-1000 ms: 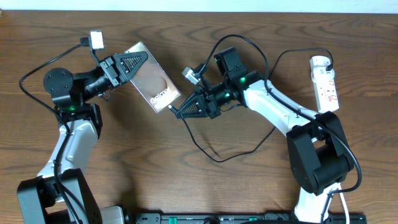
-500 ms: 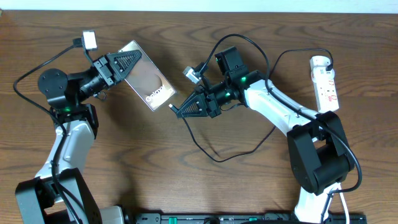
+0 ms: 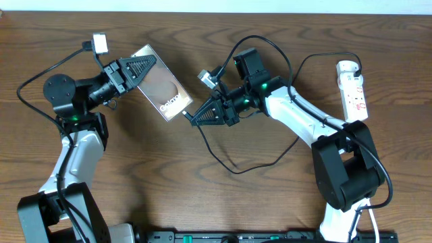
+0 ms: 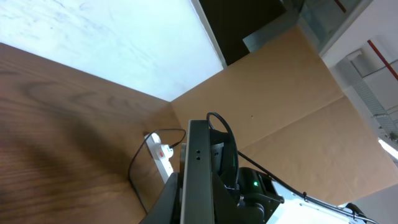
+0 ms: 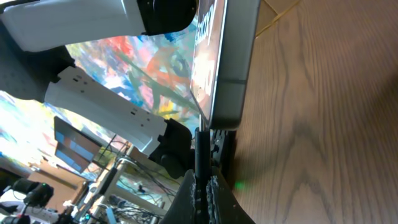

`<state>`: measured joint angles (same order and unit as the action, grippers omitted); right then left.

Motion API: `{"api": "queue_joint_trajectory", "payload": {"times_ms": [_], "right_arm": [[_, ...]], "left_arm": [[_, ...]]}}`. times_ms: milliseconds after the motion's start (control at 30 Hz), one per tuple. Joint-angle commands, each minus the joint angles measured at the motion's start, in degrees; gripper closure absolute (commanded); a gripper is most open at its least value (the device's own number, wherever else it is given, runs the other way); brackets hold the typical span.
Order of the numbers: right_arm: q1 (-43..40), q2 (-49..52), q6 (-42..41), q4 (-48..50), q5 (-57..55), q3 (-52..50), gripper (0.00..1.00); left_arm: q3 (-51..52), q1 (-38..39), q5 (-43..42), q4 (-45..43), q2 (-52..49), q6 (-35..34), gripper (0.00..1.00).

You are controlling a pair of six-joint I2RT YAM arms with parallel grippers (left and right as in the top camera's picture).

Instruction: Plug charger to phone and switch on socket

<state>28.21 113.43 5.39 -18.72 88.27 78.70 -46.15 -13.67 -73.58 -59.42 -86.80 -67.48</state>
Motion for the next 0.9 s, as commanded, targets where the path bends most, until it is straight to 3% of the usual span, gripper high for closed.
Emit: {"api": "queue_joint_trajectory", "payload": {"times_ms": [0,867], "right_arm": [[-0.4,0.3,-0.9,0.1,1.2,0.4,0.99],[-0.4,0.3,-0.9,0.3,1.2,0.4,0.99]], "left_arm": [[0.2,0.1,-0.7,-0.7,0.6,-0.5,0.93],[0.2,0.9,-0.7,-0.7,0.6,-1.5,0.93]]}}
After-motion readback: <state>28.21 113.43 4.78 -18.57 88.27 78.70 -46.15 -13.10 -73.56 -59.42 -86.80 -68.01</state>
